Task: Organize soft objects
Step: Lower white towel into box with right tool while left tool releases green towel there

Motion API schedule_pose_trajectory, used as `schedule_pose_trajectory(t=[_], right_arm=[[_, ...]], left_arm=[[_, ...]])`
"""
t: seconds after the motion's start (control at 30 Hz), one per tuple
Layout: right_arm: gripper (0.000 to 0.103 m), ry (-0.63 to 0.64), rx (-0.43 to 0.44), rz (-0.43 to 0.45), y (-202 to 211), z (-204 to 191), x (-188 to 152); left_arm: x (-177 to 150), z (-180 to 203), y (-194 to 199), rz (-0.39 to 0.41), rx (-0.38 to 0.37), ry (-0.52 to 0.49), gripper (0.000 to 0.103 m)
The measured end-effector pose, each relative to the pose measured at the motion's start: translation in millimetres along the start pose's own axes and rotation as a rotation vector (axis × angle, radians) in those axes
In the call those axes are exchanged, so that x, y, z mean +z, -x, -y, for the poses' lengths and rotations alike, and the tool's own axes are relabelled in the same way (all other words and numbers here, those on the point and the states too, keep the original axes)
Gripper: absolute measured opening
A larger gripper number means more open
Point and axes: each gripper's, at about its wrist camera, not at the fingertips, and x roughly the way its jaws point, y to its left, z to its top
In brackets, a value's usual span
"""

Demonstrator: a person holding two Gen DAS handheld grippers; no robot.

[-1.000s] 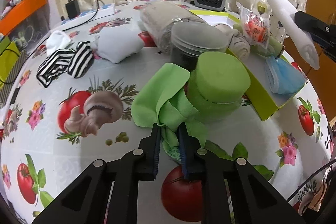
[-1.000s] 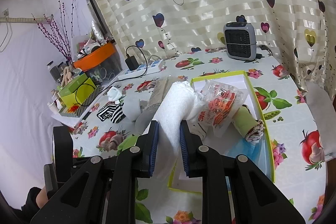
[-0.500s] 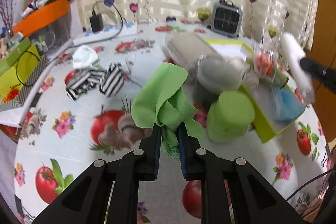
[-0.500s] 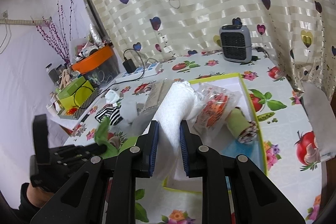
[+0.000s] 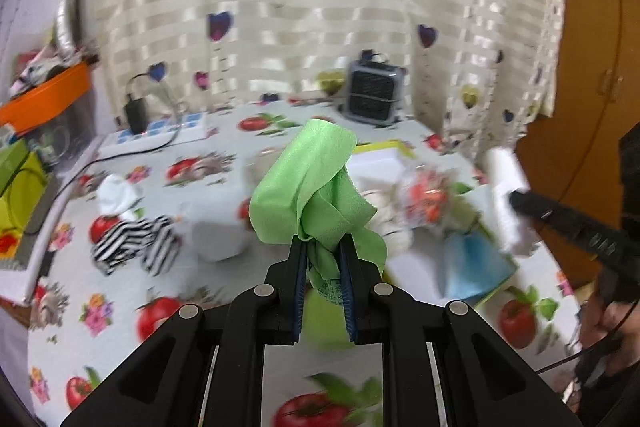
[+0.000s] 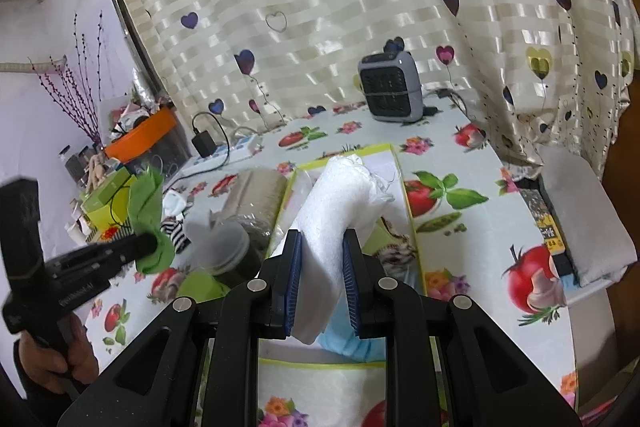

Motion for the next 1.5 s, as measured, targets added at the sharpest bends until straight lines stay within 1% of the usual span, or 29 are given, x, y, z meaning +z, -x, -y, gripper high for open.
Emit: schedule_pose_trajectory(t=[0.13,0.3,0.47,0.7,0.73,0.8,0.9,0.93,0.97,1.0,1.1,1.23,1.5], right_arm=[[0.021,0.004,-0.002,-0.025,-7,4,-5],[0.021,0.022,-0.026,-0.051,-11,10,-9],[0.021,0.043,-0.035,-0.105,-24,14,-16],[0.022,0.077,-0.052,-0.157,-45,18,-16],[0.024,0.084,-0.052,-0.168,-48,18,-16],[0.025,0.097,-0.061,-0.184,-51,17,-17],[0.032,0.106,-0.083,-0.178,-48,17,-19],[0.039,0.108,-0.087,-0.172,-45,17,-19],[0.043,0.110,-0.089,-0.166,-42,17,-20],[0.044,0.111,-0.089,-0.161,-40,16,-20],[0.044,0.111,-0.089,-0.136,-31,13,-19],[0.044,0.105,-0.093,-0.106,-22,11,-16],[0.044,0.093,-0.102,-0.086,-9,9,-16]], left_arm=[[6,28,-7,-0.006,-0.076,-0.027,0.015],[5,60,-26,-0.047,-0.165,-0.051,0.015],[-5,79,-48,-0.106,-0.217,-0.062,0.015],[-14,90,-79,-0.185,-0.250,-0.073,0.015],[-15,90,-83,-0.196,-0.251,-0.071,0.015],[-17,90,-91,-0.215,-0.252,-0.072,0.017],[-21,90,-95,-0.229,-0.252,-0.074,0.021],[-22,89,-96,-0.231,-0.252,-0.075,0.021],[-22,89,-95,-0.232,-0.254,-0.074,0.022],[-23,89,-94,-0.228,-0.256,-0.075,0.023],[-22,90,-88,-0.213,-0.257,-0.082,0.026],[-21,88,-81,-0.195,-0.256,-0.073,0.027],[-18,87,-64,-0.158,-0.271,-0.070,0.028]])
